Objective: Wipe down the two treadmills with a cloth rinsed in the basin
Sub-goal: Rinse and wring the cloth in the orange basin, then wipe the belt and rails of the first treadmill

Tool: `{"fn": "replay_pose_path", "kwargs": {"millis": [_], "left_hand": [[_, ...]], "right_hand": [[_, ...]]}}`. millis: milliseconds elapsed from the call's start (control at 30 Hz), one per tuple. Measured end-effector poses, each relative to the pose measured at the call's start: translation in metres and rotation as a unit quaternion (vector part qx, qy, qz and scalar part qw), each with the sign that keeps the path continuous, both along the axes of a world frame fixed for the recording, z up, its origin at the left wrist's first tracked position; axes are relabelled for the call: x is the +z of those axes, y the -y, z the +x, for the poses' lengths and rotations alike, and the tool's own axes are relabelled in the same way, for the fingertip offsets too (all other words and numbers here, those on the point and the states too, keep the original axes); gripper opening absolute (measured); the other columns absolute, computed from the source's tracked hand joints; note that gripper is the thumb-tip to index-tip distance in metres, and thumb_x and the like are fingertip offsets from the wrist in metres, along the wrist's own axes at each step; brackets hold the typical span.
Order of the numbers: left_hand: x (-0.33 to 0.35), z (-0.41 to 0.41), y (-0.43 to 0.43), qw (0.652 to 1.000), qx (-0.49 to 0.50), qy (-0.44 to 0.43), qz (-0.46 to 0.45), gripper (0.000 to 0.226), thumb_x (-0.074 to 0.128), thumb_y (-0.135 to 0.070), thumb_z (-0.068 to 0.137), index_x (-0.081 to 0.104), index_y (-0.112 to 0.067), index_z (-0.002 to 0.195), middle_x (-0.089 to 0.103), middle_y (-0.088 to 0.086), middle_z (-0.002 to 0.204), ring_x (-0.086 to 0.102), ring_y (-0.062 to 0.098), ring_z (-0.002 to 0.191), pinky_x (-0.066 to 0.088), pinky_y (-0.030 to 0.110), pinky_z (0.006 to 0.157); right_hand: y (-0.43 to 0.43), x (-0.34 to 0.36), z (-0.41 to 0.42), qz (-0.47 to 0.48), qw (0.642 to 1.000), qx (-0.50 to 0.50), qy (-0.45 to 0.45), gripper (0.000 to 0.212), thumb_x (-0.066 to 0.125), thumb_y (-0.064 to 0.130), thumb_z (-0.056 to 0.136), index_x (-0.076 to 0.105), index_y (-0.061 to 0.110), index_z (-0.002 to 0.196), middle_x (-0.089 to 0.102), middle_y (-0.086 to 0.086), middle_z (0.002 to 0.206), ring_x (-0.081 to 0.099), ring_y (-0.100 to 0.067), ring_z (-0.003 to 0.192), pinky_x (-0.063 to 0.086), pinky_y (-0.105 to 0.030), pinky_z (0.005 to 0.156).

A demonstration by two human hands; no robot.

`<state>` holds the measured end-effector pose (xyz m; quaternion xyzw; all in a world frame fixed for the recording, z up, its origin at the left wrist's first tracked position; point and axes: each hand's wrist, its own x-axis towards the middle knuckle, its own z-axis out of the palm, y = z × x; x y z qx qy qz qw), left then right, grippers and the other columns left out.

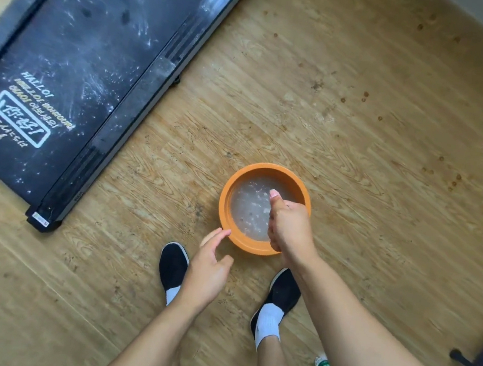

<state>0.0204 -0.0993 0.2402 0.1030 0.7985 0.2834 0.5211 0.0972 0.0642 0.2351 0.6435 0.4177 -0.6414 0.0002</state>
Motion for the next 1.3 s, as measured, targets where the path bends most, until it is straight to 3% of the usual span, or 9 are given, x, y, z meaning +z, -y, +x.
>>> {"fn": "replay_pose_path", "kwargs": {"millis": [100,267,400,567,800,900,1000,1133,1300], "left_hand": [[0.046,0.004,-0.009,1.0,0.005,-0.009,0.01,0.053,0.054,-0.006,0.097,0.057,-0.036,0.142,0.046,-0.013,0.157,0.047,-0.002,0.134,0.038,0.015,0.099],[0.181,-0.01,-0.037,0.991,0.017,-0.086,0.103,0.042,0.06,-0.009,0.097,0.061,-0.046,0.118,0.058,-0.017,0.134,0.059,0.004,0.123,0.052,0.035,0.104],[0.347,-0.044,-0.074,0.938,0.032,-0.234,0.253,0.017,0.056,-0.023,0.099,0.068,-0.032,0.107,0.065,-0.013,0.107,0.067,0.008,0.103,0.051,0.018,0.088],[0.557,-0.067,-0.091,0.896,0.094,-0.222,0.374,0.009,0.07,-0.034,0.101,0.066,-0.027,0.104,0.072,-0.007,0.095,0.071,0.01,0.087,0.053,0.018,0.079],[0.72,-0.098,-0.039,0.883,0.097,-0.259,0.379,0.013,0.085,-0.032,0.088,0.074,-0.025,0.092,0.079,-0.005,0.085,0.075,0.013,0.082,0.059,0.034,0.08],[0.758,-0.117,-0.011,0.867,0.076,-0.304,0.388,0.016,0.086,-0.033,0.088,0.071,-0.027,0.083,0.076,-0.006,0.079,0.069,0.007,0.072,0.054,0.025,0.071],[0.782,-0.14,0.015,0.845,0.123,-0.191,0.484,0.015,0.082,-0.029,0.085,0.07,-0.02,0.085,0.078,0.001,0.091,0.071,0.011,0.088,0.057,0.025,0.083],[0.796,-0.178,0.065,0.751,0.24,0.033,0.614,0.011,0.064,-0.017,0.093,0.06,-0.007,0.093,0.072,0.017,0.103,0.068,0.03,0.094,0.063,0.042,0.087],[0.812,-0.209,0.125,0.743,0.215,0.067,0.63,0.009,0.054,-0.002,0.101,0.053,-0.011,0.102,0.069,0.017,0.106,0.07,0.025,0.09,0.063,0.039,0.08]], "right_hand": [[-0.002,0.061,0.003,-0.004,1.0,0.004,-0.009,0.051,0.054,0.044,0.106,0.033,0.026,0.063,0.032,0.0,0.055,0.024,-0.015,0.045,0.018,-0.027,0.047],[-0.016,0.222,-0.01,-0.039,0.995,0.006,-0.09,0.033,0.054,0.039,0.106,0.056,0.015,0.083,0.054,-0.007,0.071,0.051,-0.018,0.056,0.036,-0.026,0.047],[-0.039,0.385,-0.041,0.01,0.979,0.041,-0.199,0.028,0.06,0.011,0.084,0.067,0.012,0.111,0.068,-0.015,0.105,0.064,-0.024,0.086,0.052,-0.04,0.075],[-0.049,0.58,-0.059,0.168,0.921,0.173,-0.305,0.038,0.05,-0.004,0.102,0.058,0.016,0.133,0.071,-0.009,0.122,0.071,-0.025,0.107,0.058,-0.046,0.097],[-0.029,0.751,-0.065,0.366,0.823,0.318,-0.295,0.014,0.074,0.02,0.098,0.065,0.028,0.106,0.077,-0.002,0.094,0.074,-0.015,0.084,0.061,-0.05,0.085],[-0.013,0.796,-0.074,0.428,0.791,0.318,-0.299,0.018,0.079,0.02,0.092,0.062,0.02,0.096,0.076,0.007,0.08,0.07,-0.005,0.071,0.056,-0.028,0.07],[0.005,0.83,-0.091,0.444,0.78,0.285,-0.336,0.027,0.081,0.025,0.089,0.058,0.012,0.089,0.069,-0.001,0.074,0.063,-0.01,0.067,0.052,-0.018,0.059],[0.035,0.855,-0.115,0.376,0.788,0.261,-0.411,0.057,0.085,0.057,0.073,0.06,0.008,0.09,0.064,-0.022,0.084,0.066,-0.023,0.077,0.06,-0.032,0.067],[0.092,0.858,-0.152,0.269,0.796,0.239,-0.487,0.014,0.07,0.016,0.092,0.065,0.009,0.103,0.069,-0.013,0.091,0.068,-0.019,0.076,0.059,-0.023,0.062]]}}
